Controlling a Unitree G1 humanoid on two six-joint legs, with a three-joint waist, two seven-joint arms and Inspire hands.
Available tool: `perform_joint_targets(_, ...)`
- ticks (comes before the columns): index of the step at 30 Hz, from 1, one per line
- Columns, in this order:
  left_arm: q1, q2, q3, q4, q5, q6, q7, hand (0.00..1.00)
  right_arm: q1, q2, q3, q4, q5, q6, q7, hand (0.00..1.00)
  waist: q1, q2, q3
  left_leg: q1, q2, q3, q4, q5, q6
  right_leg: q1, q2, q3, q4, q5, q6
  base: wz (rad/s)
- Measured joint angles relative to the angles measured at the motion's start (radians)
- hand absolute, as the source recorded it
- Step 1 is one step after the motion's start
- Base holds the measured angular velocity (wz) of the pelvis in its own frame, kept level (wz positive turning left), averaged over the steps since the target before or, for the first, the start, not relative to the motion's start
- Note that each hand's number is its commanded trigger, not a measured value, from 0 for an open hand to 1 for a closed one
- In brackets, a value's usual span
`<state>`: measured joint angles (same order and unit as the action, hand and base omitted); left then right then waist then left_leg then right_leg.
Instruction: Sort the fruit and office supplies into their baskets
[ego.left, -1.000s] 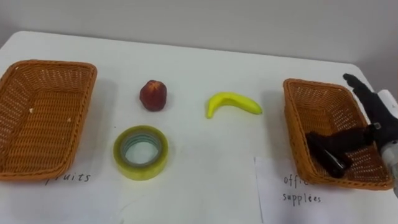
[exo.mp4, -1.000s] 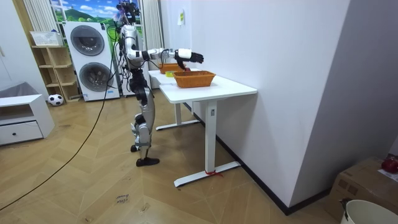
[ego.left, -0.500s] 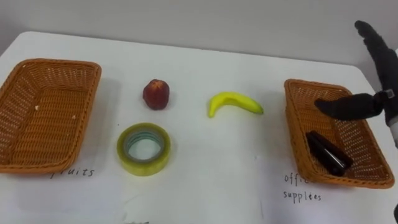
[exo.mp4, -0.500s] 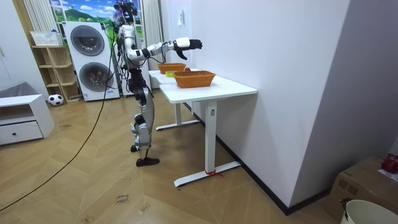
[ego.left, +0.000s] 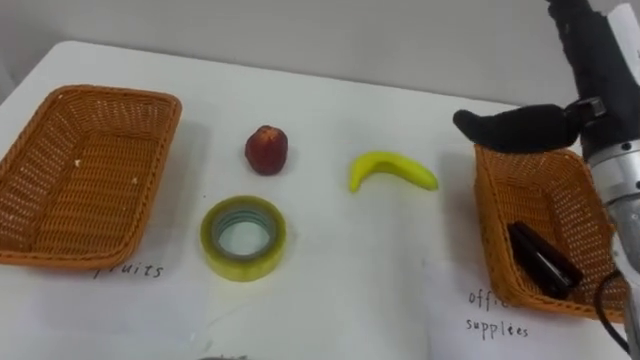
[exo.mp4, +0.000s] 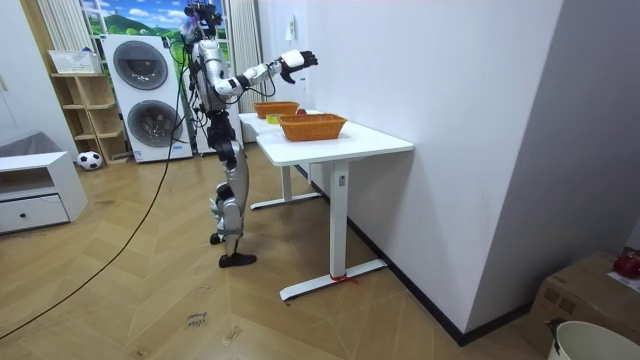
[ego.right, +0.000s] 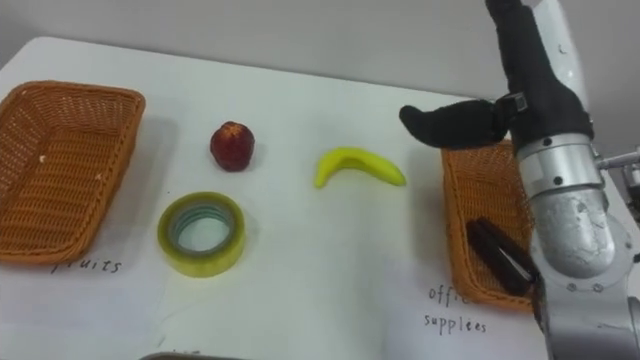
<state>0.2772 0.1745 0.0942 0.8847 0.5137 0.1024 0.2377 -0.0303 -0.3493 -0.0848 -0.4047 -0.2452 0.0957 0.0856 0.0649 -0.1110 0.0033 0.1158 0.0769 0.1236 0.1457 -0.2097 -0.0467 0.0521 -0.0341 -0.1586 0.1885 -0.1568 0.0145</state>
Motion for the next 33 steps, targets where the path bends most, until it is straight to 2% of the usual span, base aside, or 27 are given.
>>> perform_joint_targets(5, 0.003, -0.007, -0.003, 0.020, -0.001, 0.000, 0.010, 0.00, 0.000, 0.006, 0.032, 0.002, 0.023, 0.000, 0.003, 0.00, 0.023, 0.001, 0.0008, -0.002, 0.000, -0.012, 0.002, 0.000, 0.000, 0.005, 0.000, -0.010, -0.001, 0.000, 0.000, 0.06)
perform_joint_targets(10, 0.009, -0.009, -0.025, 0.024, -0.001, 0.000, 0.013, 0.00, 0.000, 0.033, 0.078, 0.017, 0.058, -0.009, 0.003, 0.00, 0.044, 0.001, 0.0025, 0.000, 0.000, -0.026, 0.004, 0.000, 0.000, 0.015, -0.001, -0.025, -0.004, 0.000, 0.000, 0.08)
perform_joint_targets(15, -0.001, -0.009, -0.035, 0.031, -0.001, 0.000, 0.013, 0.00, -0.002, 0.034, 0.114, 0.021, 0.059, -0.010, 0.004, 0.00, 0.061, 0.004, 0.0048, -0.010, 0.000, -0.043, 0.000, 0.000, 0.000, 0.015, -0.002, -0.041, -0.005, 0.000, 0.000, 0.10)
perform_joint_targets(18, -0.001, -0.011, -0.042, 0.031, -0.001, 0.000, 0.013, 0.00, -0.017, 0.038, 0.131, 0.032, 0.061, -0.012, 0.004, 0.00, 0.078, 0.004, 0.0047, -0.023, 0.000, -0.044, 0.003, 0.000, 0.000, 0.003, -0.002, -0.042, -0.005, 0.000, 0.000, 0.01)
perform_joint_targets(23, -0.001, -0.022, -0.042, 0.031, -0.001, 0.000, 0.017, 0.00, -0.034, 0.047, 0.184, 0.048, 0.072, -0.013, 0.021, 0.00, 0.086, 0.010, 0.0056, -0.032, 0.000, -0.045, 0.008, 0.000, 0.000, -0.003, -0.002, -0.050, -0.007, 0.000, 0.000, 0.02)
perform_joint_targets(25, -0.002, -0.027, -0.042, 0.031, -0.001, 0.001, 0.017, 0.00, -0.062, 0.073, 0.194, 0.094, 0.067, -0.014, 0.026, 0.00, 0.092, 0.014, 0.0056, -0.035, 0.000, -0.045, 0.009, 0.000, 0.000, -0.002, -0.005, -0.067, -0.008, 0.000, 0.000, 0.02)
perform_joint_targets(28, -0.009, -0.028, -0.047, 0.031, -0.002, 0.002, 0.017, 0.00, -0.088, 0.100, 0.228, 0.154, 0.042, -0.014, 0.021, 0.00, 0.103, 0.018, 0.0050, -0.035, -0.001, -0.045, 0.009, 0.001, 0.000, -0.001, -0.006, -0.068, -0.010, 0.000, 0.000, 0.00)
perform_joint_targets(33, -0.018, -0.028, -0.069, 0.031, -0.002, 0.004, 0.018, 0.00, -0.090, 0.124, 0.305, 0.180, 0.044, -0.014, 0.020, 0.00, 0.111, 0.022, 0.0059, -0.037, -0.002, -0.048, 0.009, 0.001, 0.000, 0.003, -0.007, -0.083, -0.020, 0.000, 0.000, 0.01)
